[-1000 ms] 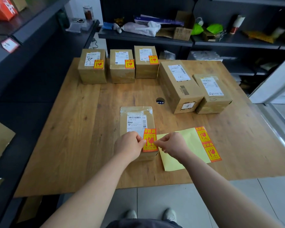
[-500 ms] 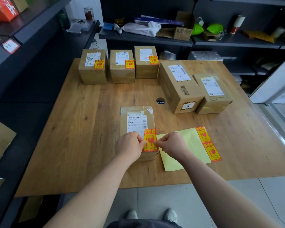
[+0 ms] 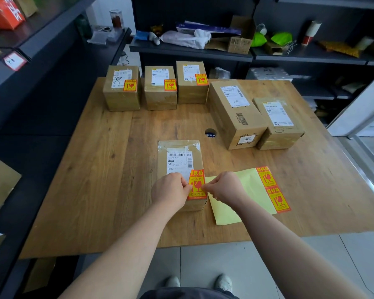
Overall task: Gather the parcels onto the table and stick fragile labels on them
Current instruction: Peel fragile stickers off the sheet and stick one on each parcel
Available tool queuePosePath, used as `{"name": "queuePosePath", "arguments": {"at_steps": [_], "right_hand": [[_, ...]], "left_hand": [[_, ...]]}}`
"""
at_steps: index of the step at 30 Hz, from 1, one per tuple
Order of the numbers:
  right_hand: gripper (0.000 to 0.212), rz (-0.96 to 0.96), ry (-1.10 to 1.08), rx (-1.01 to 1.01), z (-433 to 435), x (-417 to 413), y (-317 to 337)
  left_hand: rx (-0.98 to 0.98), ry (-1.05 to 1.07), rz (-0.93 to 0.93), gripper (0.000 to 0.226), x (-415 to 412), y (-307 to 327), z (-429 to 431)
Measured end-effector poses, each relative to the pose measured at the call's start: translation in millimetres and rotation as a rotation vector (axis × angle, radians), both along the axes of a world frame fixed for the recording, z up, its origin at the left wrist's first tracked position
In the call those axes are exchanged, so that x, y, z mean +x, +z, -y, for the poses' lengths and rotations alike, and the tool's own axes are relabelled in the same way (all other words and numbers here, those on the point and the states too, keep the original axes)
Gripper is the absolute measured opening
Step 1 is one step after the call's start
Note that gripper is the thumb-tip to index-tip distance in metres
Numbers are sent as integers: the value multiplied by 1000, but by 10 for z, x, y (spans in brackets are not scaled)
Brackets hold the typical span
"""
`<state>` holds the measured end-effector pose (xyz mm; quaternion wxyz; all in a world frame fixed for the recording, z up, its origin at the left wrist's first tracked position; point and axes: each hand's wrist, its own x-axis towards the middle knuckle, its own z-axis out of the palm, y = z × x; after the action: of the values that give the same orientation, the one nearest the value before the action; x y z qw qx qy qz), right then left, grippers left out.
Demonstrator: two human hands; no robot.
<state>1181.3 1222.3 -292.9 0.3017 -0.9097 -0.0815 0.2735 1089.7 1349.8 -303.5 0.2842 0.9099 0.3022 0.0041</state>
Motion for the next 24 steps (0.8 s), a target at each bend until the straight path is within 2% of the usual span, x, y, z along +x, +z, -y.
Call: {"name": "queuePosePath", "arguments": {"at_steps": [6, 9, 13, 17, 21, 24], "right_hand": [[42, 67, 18, -18, 35, -16, 36], [46, 82, 17, -6, 75, -35, 11], [34, 135, 23, 14, 98, -83, 2], [17, 321, 161, 67, 136, -180, -24], [36, 507, 374, 59, 222, -206, -180], [42, 549, 456, -11, 273, -191, -212]], "left_hand": [[21, 2, 72, 18, -41, -71, 19], [44, 8, 113, 28, -63, -94, 16], [53, -16, 168, 34, -117, -117, 13], [116, -153, 244, 20, -186, -208, 3], [255, -241, 234, 36, -235, -232, -21], [362, -250, 118, 45, -249, -198, -64]]}}
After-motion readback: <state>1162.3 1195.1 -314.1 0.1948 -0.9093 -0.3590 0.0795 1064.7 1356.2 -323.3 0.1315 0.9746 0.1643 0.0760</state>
